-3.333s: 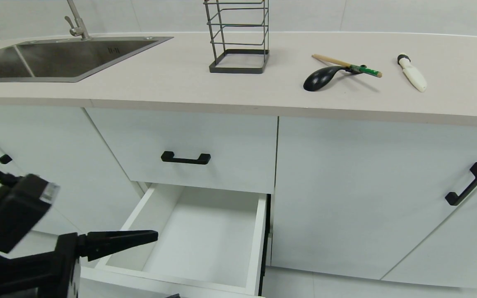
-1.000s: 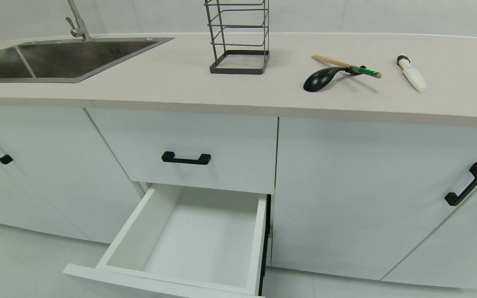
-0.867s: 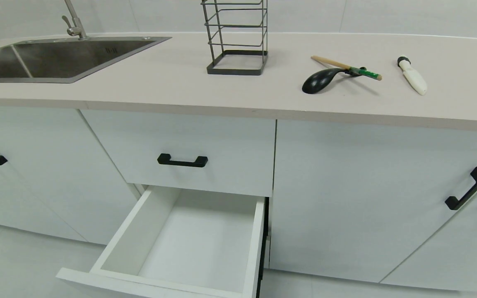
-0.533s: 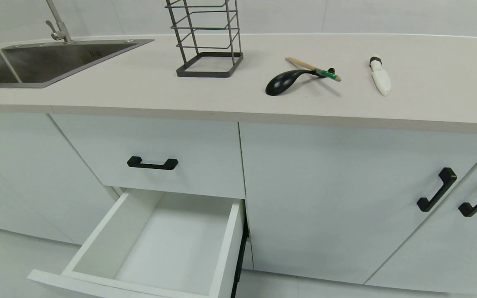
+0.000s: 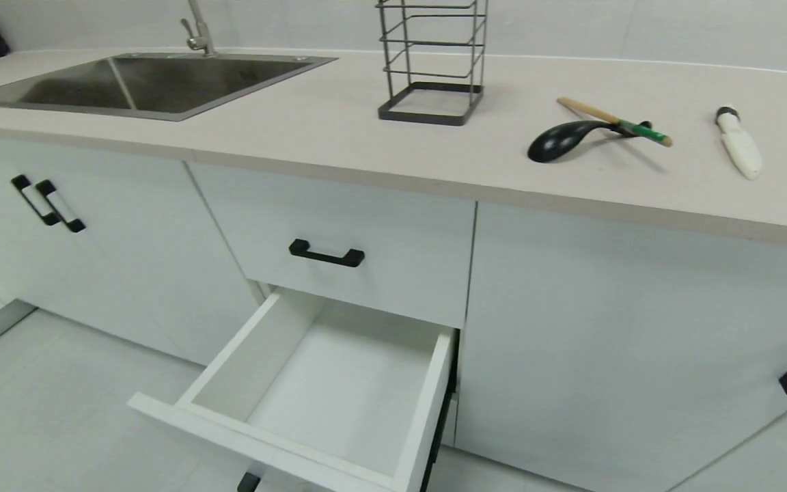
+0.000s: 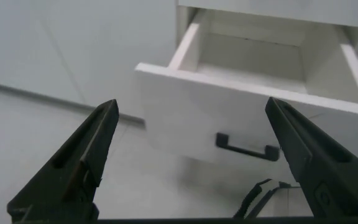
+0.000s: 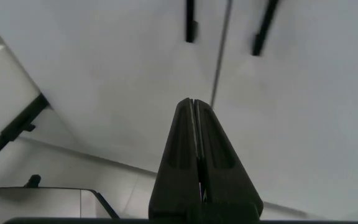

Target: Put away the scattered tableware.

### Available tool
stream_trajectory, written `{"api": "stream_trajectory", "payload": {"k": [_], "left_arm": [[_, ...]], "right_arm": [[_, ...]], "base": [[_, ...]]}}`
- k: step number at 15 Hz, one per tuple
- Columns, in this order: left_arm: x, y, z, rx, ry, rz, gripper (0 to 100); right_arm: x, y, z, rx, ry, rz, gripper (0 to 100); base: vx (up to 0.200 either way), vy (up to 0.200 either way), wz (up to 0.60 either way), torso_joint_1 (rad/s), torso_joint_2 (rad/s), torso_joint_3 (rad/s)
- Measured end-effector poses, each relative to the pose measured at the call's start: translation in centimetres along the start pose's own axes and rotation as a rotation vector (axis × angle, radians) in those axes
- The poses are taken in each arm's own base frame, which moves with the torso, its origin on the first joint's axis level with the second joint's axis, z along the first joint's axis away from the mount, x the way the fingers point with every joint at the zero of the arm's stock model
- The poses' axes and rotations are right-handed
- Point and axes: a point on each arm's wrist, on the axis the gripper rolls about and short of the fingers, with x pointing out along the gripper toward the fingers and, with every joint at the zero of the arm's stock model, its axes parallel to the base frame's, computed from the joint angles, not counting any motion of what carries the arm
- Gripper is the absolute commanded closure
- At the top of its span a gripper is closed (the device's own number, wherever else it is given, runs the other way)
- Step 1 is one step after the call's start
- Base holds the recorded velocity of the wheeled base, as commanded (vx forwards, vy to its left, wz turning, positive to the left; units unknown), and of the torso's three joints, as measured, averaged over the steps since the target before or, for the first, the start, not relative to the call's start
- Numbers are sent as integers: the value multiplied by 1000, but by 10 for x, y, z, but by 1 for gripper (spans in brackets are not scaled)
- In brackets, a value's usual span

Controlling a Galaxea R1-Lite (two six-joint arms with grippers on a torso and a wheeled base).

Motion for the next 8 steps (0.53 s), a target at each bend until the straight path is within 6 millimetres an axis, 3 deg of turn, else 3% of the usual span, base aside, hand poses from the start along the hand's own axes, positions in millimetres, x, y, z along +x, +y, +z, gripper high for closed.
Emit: {"api": "stream_trajectory", "payload": {"k": [3,6,8], "left_arm": [[0,0,0,-1,0,1,0],[0,0,0,-6,-1,1,0],[0,0,0,-7,-1,1,0]], "right_arm": [[0,0,0,0,0,-1,100],[0,0,0,2,0,0,100],[0,0,0,2,0,0,100]], "base": [[0,0,0,0,0,0],[200,0,0,1,4,-1],[0,0,0,0,0,0]]}}
